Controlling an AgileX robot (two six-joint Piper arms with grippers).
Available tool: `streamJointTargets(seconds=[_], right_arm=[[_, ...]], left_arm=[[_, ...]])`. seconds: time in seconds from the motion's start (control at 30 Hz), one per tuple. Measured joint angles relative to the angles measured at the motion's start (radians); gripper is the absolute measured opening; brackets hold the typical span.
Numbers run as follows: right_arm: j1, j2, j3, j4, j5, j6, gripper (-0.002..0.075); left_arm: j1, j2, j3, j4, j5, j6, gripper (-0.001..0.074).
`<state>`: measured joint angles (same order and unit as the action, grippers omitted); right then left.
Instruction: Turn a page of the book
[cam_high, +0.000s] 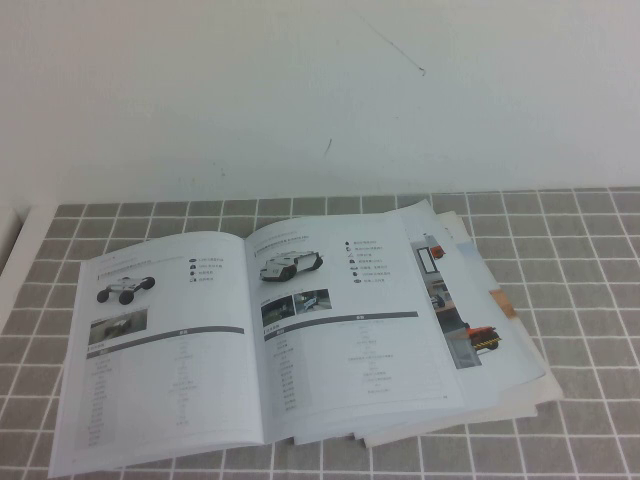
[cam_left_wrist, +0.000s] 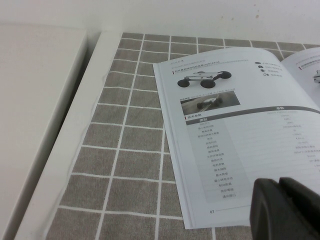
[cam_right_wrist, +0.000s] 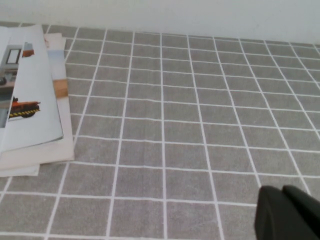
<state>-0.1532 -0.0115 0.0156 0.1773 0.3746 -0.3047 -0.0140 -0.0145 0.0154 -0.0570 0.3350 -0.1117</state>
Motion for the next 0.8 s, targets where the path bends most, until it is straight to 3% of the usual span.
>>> streamJointTargets(seconds=[0.27,0.8], right_arm=[[0.098,0.000,0.000,0.000,-0.001,-0.002,-0.0003],[0.102,0.000,0.001,0.002,-0.004,-0.002,-0.0003]], left_arm=[[0.000,0.000,0.000,0.000,0.000,0.000,-0.0004],[0.000,0.000,0.000,0.002,0.000,0.002,-0.0004]])
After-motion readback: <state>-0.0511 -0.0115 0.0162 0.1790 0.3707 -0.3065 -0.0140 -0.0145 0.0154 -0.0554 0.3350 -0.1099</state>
